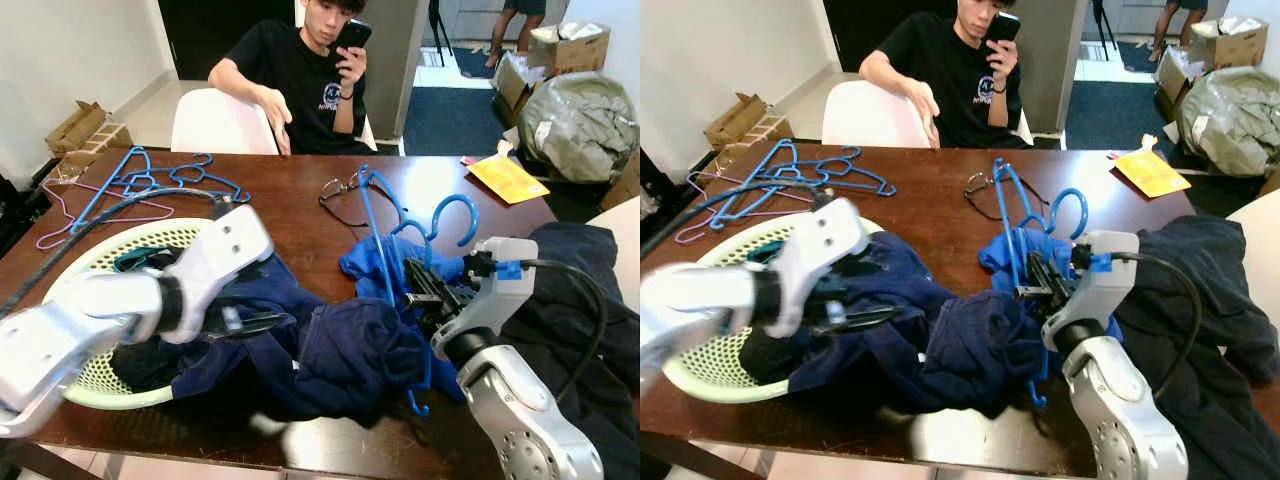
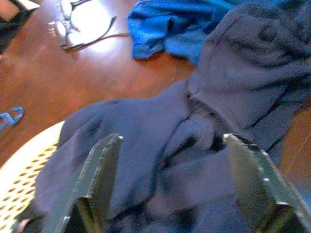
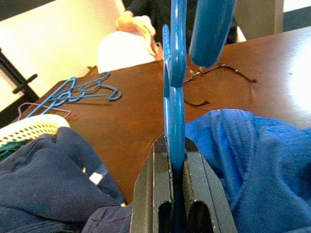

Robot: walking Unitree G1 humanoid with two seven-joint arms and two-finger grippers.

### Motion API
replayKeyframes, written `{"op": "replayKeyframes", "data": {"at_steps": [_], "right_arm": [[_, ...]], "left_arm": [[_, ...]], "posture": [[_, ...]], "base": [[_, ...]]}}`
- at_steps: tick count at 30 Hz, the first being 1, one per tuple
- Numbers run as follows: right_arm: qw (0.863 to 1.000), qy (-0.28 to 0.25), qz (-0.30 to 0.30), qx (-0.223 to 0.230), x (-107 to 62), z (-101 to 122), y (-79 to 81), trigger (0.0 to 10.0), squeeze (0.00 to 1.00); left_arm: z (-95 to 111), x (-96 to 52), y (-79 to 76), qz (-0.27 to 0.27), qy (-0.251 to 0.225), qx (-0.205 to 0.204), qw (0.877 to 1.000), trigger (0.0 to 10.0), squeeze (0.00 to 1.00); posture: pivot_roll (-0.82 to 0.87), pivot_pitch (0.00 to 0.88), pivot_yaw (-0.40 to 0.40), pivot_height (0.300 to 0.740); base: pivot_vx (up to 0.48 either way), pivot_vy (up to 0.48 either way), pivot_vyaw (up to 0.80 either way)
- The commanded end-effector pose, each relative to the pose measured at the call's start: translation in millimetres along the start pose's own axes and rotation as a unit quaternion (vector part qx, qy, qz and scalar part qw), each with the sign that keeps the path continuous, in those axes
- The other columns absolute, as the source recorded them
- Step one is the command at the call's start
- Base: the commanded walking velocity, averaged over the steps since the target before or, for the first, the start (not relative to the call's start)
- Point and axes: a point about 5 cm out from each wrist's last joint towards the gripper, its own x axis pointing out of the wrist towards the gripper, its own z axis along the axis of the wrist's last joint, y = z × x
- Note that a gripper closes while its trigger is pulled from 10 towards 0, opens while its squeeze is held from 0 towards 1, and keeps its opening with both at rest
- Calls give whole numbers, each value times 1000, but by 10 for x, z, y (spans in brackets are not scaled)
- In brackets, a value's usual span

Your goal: Hang hanger

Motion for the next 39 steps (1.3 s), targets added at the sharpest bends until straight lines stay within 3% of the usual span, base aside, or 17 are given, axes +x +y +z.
{"op": "replayKeyframes", "data": {"at_steps": [1,5,6,7,8,10,12,18,24,26,28,32,39], "right_arm": [[1000,9,6,8,-1,-32,10,10000,0],[1000,10,6,8,-1,-31,9,10000,0],[1000,11,6,8,0,-30,9,10000,0],[1000,11,6,8,0,-30,9,10000,0],[1000,11,7,8,3,-27,9,10000,0],[1000,11,7,7,3,-26,9,10000,0],[1000,11,6,7,5,-23,9,10000,0],[1000,12,7,7,7,-25,10,10000,0],[1000,12,7,8,11,-26,12,10000,0],[1000,12,6,9,11,-26,13,10000,0],[1000,12,6,9,11,-26,13,10000,0],[1000,12,6,9,9,-25,11,10000,0],[1000,13,6,10,8,-25,9,10000,0]], "left_arm": [[-27,-65,25,-3,17,15,1000,10000,1000],[-37,-103,41,-5,25,23,999,10000,1000],[-54,-91,33,-10,23,29,999,10000,925],[-54,-91,33,-10,23,29,999,10000,925],[-59,-18,-6,-21,-1,39,999,10000,0],[-56,-1,-19,-26,-8,43,999,10000,0],[32,85,-53,-37,-48,45,997,10000,0],[58,174,-96,-71,-62,58,994,10000,0],[-59,217,-122,-126,-21,91,988,10000,0],[-163,223,-88,-140,20,124,982,10000,0],[-163,223,-88,-140,20,124,982,10000,0],[-252,257,-17,-137,58,179,973,10000,0],[-243,351,45,-125,66,241,960,10000,0]], "posture": [[36,54,2,740],[37,57,0,740],[37,57,0,740],[37,57,0,740],[34,58,-2,740],[34,58,-2,740],[35,59,-7,740],[36,56,-9,740],[40,58,-8,740],[39,59,-7,740],[39,59,-7,740],[42,59,-12,740],[44,59,-14,740]], "base": [[0,0,0],[0,0,0],[0,0,0],[0,0,0],[0,0,0],[0,0,0],[0,0,0],[0,0,0],[0,0,0],[0,0,0],[0,0,0],[0,0,0],[0,0,0]]}}
